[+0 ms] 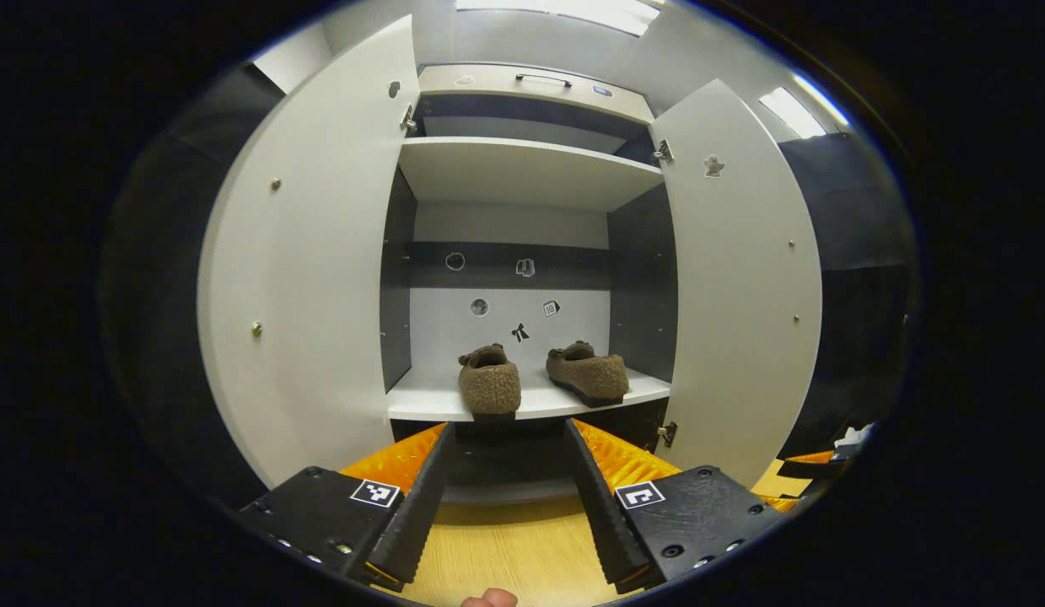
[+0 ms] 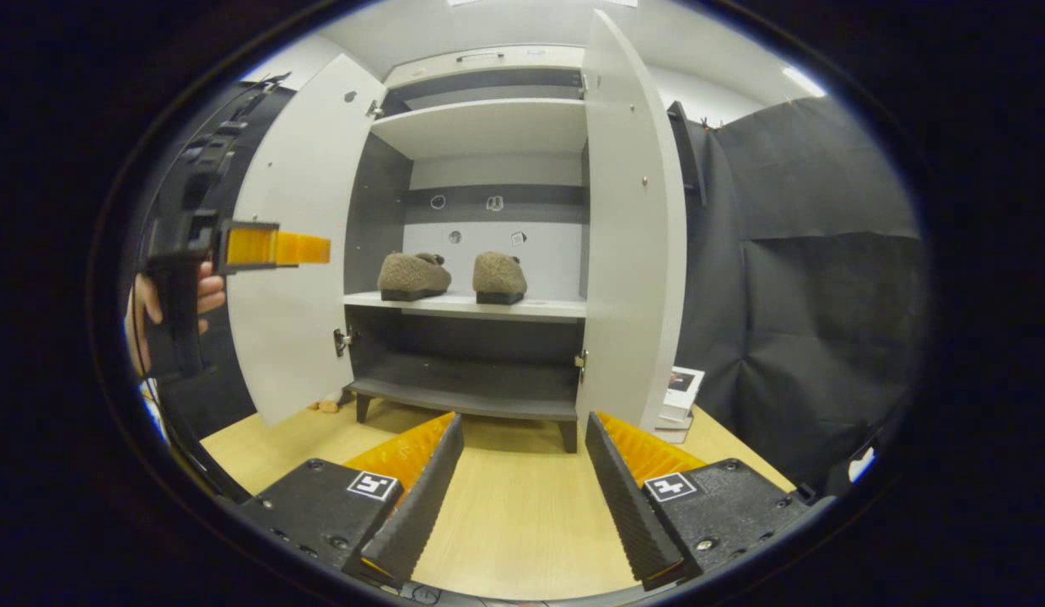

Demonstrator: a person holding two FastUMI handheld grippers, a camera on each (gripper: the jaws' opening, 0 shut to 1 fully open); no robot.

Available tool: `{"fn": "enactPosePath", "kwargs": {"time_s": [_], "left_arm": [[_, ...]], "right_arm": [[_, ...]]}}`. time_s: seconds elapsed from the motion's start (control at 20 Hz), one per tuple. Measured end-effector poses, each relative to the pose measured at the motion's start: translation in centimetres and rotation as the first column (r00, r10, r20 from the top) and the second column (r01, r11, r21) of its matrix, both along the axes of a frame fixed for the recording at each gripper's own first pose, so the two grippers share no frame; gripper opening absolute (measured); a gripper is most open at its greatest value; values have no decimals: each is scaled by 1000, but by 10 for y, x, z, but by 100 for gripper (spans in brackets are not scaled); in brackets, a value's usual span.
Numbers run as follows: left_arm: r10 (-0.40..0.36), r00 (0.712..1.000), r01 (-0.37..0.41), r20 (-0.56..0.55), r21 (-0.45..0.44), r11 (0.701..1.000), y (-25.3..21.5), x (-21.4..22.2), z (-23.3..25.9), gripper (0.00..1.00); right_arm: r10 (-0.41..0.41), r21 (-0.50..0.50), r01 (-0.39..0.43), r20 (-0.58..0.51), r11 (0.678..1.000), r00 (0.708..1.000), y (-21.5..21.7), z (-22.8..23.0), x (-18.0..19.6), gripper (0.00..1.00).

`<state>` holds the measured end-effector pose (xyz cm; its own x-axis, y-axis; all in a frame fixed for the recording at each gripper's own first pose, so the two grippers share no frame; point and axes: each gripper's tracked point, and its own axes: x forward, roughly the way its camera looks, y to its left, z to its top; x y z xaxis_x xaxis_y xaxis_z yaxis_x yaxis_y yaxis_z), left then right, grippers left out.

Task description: Grab one shoe with the right hand and put it into the shoe cabinet, grab the other shoe with the left hand and put it into the shoe cabinet; then close the right door with the right hand and the left door with the left hand.

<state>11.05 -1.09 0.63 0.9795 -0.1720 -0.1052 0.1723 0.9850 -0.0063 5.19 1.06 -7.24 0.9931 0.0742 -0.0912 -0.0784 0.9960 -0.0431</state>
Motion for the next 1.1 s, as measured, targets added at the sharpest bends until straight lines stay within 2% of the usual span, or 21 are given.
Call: {"fn": "enactPosePath", "kwargs": {"time_s": [0.15,0.45,0.8,1.1], "left_arm": [[34,999,-33,30,-11,999,4,-33,-10,83],[96,994,-96,50,3,995,-1,-84,-40,84],[101,995,-101,1,27,995,-18,-118,-79,84],[81,996,-80,-28,23,996,-27,-125,-89,84]], "right_arm": [[14,11,-14,8,1000,1000,6,6,-5,92],[24,27,-24,10,999,1000,13,2,-21,92],[24,91,-24,-1,996,1000,14,-6,-38,91],[-54,110,46,63,993,997,-32,39,-50,93]]}}
